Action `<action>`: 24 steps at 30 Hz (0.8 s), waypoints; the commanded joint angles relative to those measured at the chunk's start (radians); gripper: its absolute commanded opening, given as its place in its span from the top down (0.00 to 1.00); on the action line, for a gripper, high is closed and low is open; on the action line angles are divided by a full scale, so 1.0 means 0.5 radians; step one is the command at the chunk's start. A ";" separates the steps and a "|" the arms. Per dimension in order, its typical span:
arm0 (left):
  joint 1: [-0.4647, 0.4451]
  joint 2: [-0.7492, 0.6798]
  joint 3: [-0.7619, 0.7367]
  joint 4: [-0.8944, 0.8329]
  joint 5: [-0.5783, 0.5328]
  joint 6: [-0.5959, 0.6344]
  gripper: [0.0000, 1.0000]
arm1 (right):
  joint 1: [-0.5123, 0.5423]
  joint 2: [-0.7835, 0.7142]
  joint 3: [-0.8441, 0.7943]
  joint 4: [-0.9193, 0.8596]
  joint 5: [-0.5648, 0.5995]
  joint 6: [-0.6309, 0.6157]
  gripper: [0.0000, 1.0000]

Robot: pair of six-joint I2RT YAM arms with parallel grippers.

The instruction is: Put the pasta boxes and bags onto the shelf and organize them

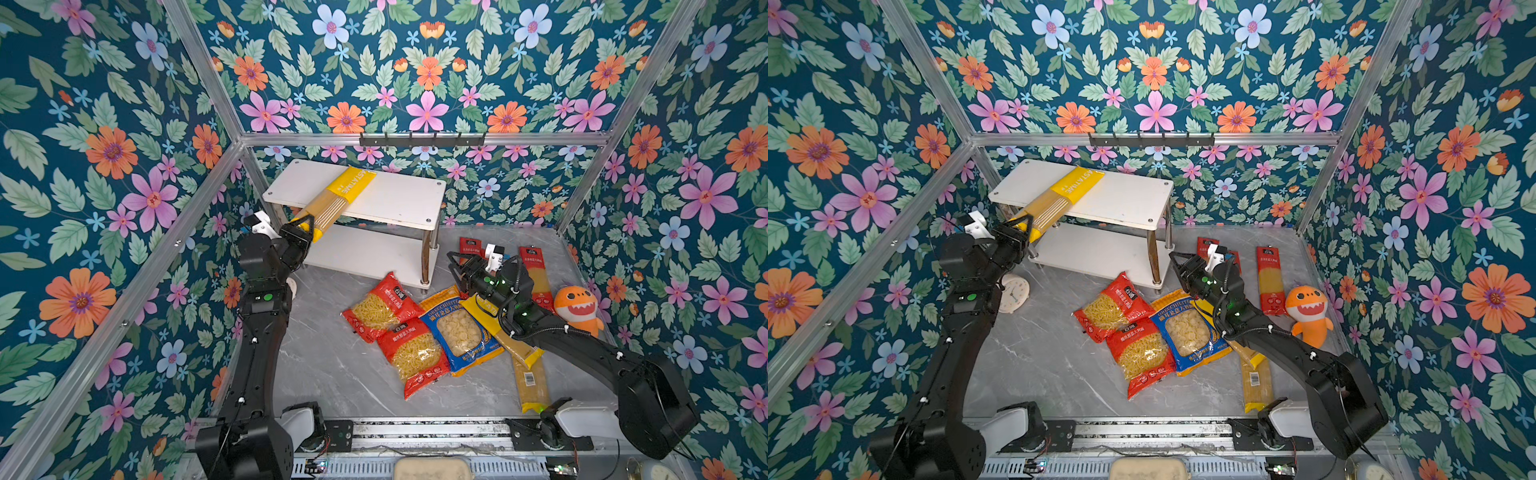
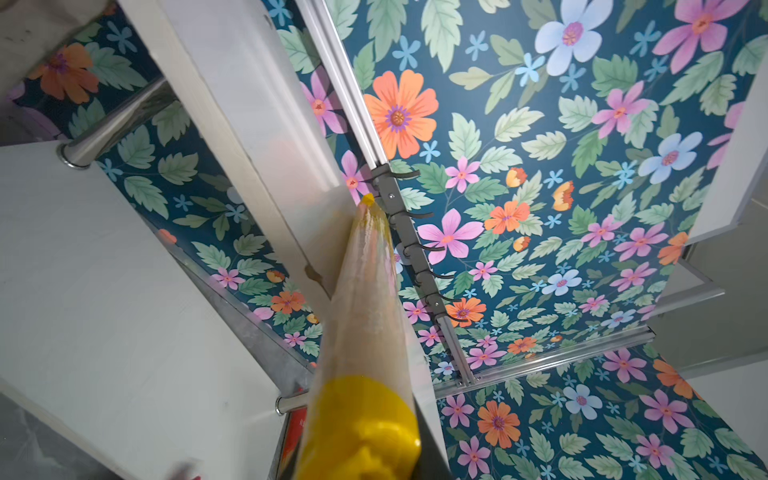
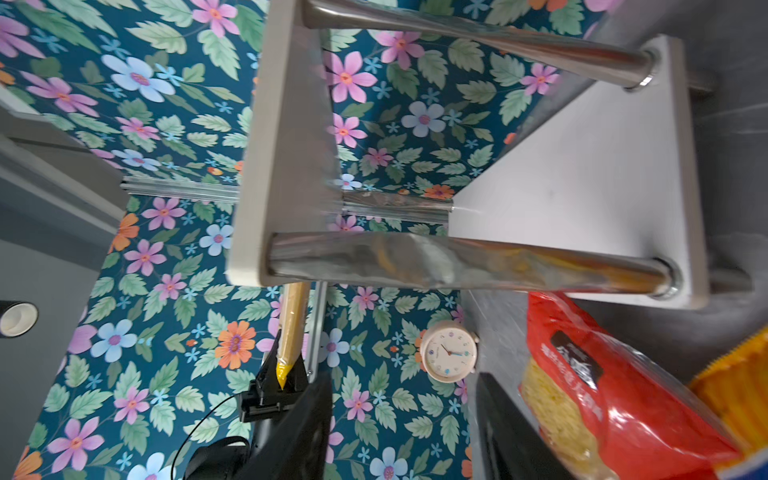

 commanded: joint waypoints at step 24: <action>0.577 0.748 0.495 0.431 0.341 -0.116 1.00 | 0.000 0.510 -0.015 0.322 -0.377 0.173 0.47</action>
